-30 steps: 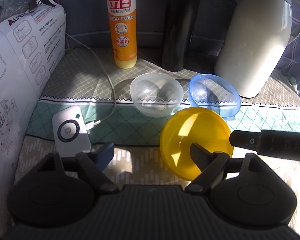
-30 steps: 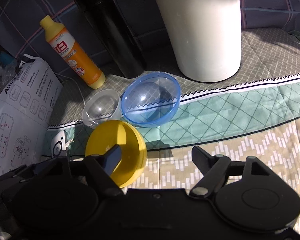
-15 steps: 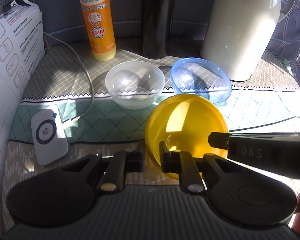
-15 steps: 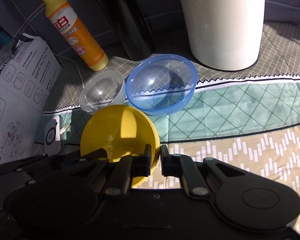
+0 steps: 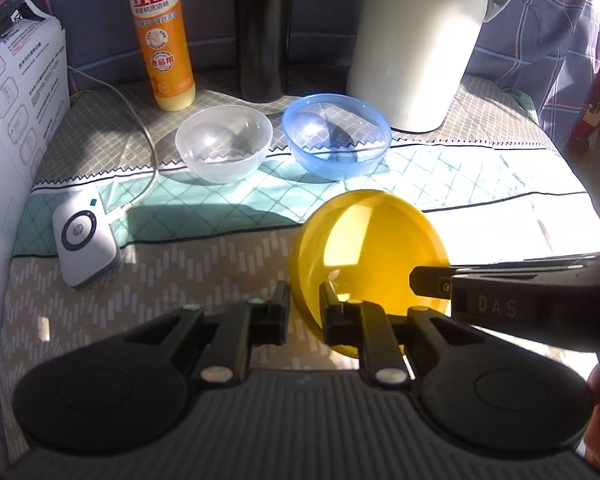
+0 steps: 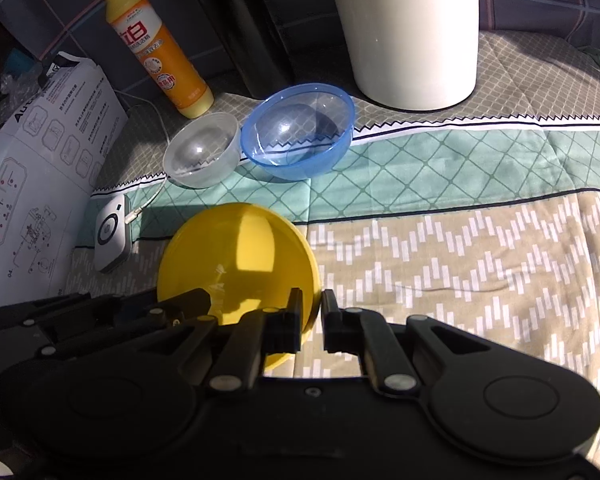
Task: Organize plates and bowls
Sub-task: 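Close the right tool on the yellow bowl rim while the left tool grips its opposite rim, then carry the yellow bowl with both tools and lower it beside the dish stack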
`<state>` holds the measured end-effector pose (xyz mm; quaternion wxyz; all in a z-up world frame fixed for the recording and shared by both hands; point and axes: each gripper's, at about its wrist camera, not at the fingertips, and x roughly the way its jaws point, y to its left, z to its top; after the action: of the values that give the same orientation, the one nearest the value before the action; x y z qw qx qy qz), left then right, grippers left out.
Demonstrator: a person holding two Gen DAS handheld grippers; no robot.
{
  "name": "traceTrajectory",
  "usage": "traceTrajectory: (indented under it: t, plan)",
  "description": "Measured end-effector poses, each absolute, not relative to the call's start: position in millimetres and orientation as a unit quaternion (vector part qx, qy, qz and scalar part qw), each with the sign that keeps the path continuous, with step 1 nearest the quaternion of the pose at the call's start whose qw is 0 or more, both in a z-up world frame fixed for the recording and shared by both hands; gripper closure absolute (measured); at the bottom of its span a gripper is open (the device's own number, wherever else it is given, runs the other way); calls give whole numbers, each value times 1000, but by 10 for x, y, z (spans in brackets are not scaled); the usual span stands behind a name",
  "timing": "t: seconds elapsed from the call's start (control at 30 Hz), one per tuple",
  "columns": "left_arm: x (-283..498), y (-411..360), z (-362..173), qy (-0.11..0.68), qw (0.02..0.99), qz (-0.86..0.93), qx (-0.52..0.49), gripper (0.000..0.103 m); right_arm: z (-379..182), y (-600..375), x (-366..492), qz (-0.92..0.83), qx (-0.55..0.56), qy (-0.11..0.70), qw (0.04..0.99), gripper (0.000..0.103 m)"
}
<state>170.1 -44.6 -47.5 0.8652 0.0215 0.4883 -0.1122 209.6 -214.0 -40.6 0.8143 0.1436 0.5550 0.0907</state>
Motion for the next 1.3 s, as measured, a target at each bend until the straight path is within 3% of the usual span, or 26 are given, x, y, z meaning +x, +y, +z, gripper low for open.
traceTrajectory:
  t: [0.77,1.3]
  plan:
    - [663,-930,-441,545,810,-210,53,83,-161,-2712,915,78,136,578,801,93]
    - [492,-1087,-587,560,795,-223,67,82,-239,-2892,649,65,143,585,795,93]
